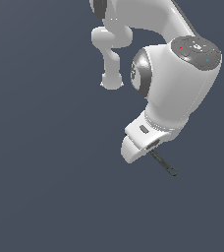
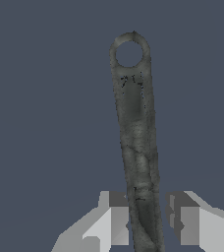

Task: Pick up the object and move it to a goal position.

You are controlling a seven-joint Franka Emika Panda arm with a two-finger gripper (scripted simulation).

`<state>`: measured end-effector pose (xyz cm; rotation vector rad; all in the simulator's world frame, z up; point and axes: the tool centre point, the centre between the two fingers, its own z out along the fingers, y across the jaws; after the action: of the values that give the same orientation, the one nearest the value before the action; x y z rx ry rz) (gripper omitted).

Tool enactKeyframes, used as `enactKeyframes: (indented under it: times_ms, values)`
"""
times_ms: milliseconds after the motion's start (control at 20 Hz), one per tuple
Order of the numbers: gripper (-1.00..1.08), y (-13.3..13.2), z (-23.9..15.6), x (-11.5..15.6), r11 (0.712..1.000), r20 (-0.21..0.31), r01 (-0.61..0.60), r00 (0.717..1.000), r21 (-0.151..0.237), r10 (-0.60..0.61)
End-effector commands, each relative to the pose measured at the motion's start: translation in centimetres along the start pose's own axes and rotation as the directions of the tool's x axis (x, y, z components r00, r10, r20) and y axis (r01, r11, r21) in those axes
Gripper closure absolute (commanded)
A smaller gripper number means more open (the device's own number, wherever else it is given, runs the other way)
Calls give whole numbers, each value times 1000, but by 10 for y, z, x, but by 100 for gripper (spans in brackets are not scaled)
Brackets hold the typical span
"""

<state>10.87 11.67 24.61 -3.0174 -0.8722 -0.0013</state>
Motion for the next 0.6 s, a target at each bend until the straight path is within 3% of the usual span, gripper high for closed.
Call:
enactKeyframes:
  times_ms: [0,550]
  values:
    - [108,-2,-8,7,1000,1,-1,1000,0,1]
    - [108,-4,-21,19,1000,1,-1,1000,0,1]
